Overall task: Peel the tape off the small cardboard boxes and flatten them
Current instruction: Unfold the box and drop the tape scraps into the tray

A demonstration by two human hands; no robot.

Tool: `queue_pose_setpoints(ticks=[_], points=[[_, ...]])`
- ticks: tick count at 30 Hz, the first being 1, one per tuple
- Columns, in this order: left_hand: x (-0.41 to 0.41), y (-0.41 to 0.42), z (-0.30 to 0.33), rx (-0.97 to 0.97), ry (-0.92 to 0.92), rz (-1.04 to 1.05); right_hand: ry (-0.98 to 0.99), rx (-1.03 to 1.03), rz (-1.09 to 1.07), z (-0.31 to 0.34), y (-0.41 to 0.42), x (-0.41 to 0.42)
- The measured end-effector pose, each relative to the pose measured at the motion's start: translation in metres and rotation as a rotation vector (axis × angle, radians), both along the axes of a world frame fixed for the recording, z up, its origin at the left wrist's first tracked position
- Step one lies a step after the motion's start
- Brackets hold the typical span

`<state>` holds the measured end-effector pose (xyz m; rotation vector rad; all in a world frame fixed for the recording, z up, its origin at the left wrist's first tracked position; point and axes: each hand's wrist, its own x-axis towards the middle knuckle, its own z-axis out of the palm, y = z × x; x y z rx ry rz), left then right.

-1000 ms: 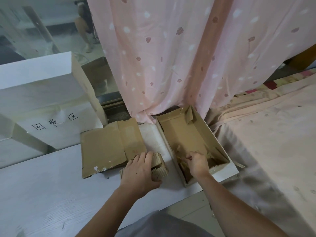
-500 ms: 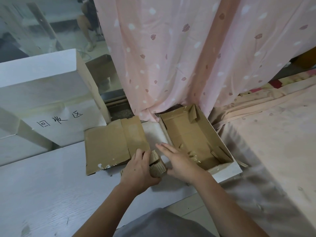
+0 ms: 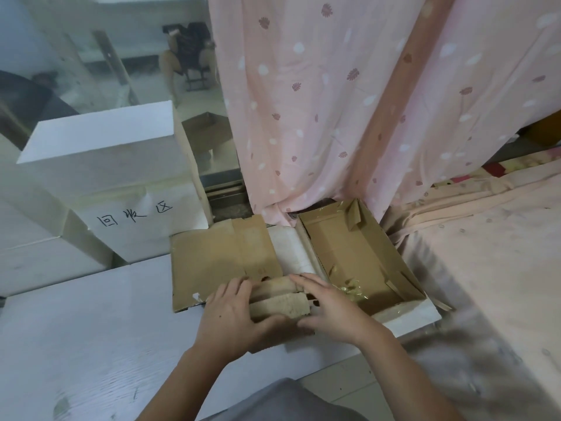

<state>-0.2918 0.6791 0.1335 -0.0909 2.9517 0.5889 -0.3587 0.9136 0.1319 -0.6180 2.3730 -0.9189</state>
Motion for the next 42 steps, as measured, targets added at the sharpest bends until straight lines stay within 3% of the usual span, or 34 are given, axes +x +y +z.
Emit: queue_pose_setpoints(ticks=[5,9,13,16,23,27,33,42], points=[[0.022,-0.027,0.008,0.567,0.024,0.249,-0.010,-0.161,-0.126,0.011,-0.019,0.011],[0.024,-0.037,0.023,0.785,0.142,0.376,0.008,-0.199,-0.095,0.022,-0.050,0.014],[0.030,-0.055,0.037,0.790,0.298,0.518,-0.062,-0.377,-0.226,0.039,-0.086,0.019],[0.038,-0.066,0.045,0.828,0.304,0.571,-0.039,-0.477,-0.375,0.035,-0.115,0.022],[0.070,-0.126,0.041,0.903,0.067,0.378,-0.330,-0.435,-0.076,0.021,-0.138,0.025],[0.082,-0.144,0.044,0.947,-0.029,0.257,-0.265,-0.323,-0.002,0.021,-0.148,0.030],[0.088,-0.138,0.043,0.868,0.080,0.343,-0.057,-0.252,-0.028,0.031,-0.168,0.036],[0.096,-0.146,0.032,0.848,0.163,0.431,-0.186,-0.423,-0.116,0.024,-0.174,0.037]])
